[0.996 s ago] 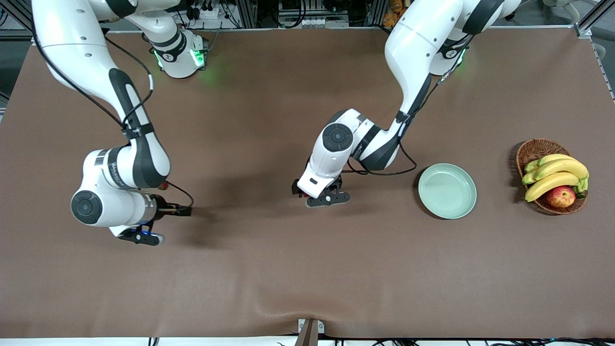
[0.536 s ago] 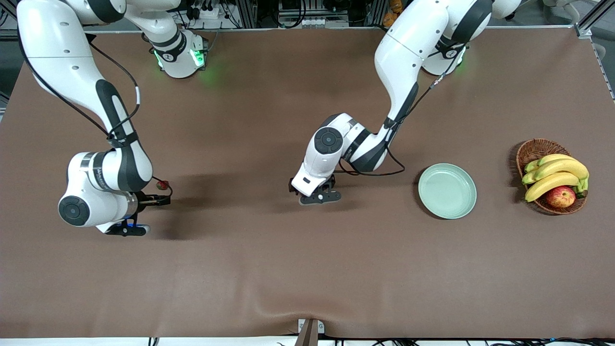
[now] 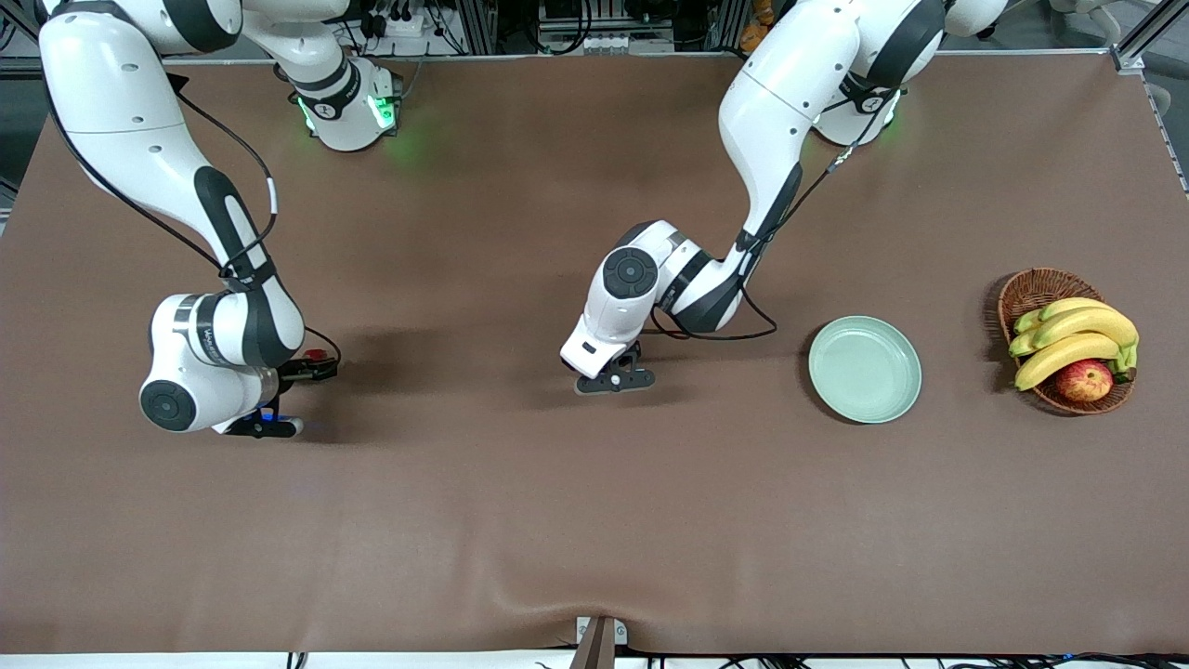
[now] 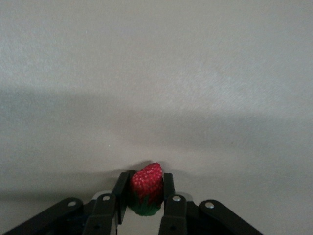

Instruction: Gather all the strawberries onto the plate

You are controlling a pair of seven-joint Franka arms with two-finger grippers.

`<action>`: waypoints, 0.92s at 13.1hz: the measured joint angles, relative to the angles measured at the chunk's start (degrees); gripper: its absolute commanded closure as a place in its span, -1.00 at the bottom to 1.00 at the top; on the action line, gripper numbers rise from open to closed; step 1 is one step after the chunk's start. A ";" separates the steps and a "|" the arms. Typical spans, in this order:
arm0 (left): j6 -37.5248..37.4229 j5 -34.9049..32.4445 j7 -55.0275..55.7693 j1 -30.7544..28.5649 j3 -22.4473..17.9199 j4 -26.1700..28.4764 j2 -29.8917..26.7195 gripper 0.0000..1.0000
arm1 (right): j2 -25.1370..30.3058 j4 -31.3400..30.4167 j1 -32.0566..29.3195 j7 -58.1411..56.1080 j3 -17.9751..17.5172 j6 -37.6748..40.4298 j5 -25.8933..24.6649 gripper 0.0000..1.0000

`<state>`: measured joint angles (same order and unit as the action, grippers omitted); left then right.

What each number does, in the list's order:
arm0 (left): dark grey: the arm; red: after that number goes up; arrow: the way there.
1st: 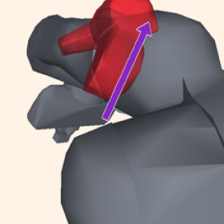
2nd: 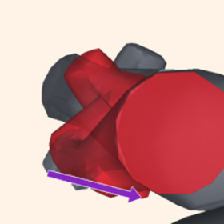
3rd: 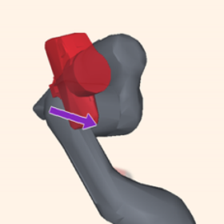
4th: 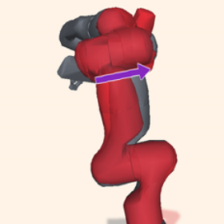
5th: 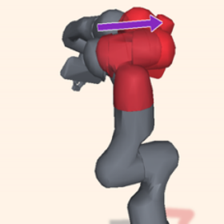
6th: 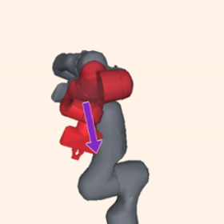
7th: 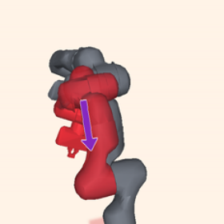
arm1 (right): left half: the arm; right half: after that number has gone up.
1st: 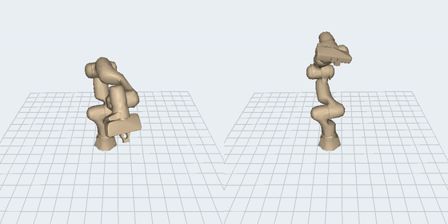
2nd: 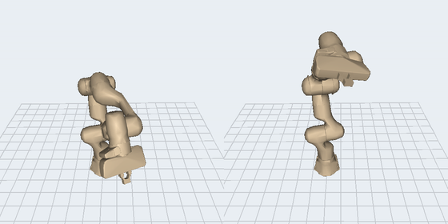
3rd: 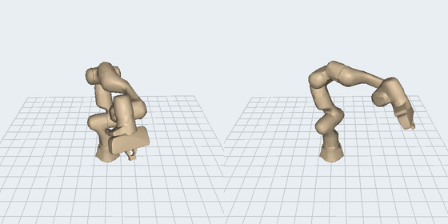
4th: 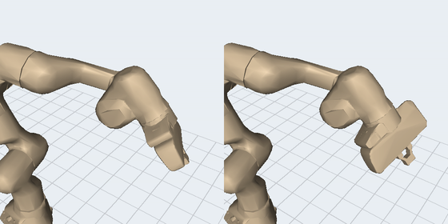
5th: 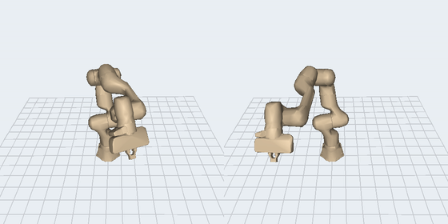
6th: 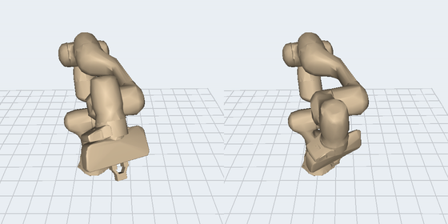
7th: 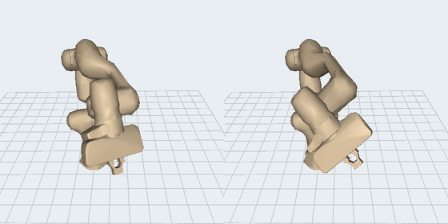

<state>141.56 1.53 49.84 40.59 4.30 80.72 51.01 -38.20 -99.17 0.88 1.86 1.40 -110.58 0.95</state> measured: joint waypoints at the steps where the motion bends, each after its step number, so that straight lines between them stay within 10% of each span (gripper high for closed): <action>1: -0.11 0.00 0.01 -0.34 -0.17 -0.09 -0.61 1.00 | 0.00 -0.17 0.00 0.00 0.00 0.33 0.00 -0.34; 7: -9.43 -0.08 -10.13 -12.81 -1.00 13.67 -20.82 1.00 | 0.05 -0.28 0.01 0.00 -0.10 0.37 0.01 0.99; 12: -19.25 -0.08 -36.44 -32.91 -1.29 28.03 -31.18 1.00 | 0.46 5.97 1.79 1.90 -1.12 -1.00 8.21 1.00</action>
<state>122.31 1.45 13.41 7.68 3.00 108.74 19.82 -37.73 -93.20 2.66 3.75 0.28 -111.58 9.16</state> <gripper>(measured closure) 0.678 0.687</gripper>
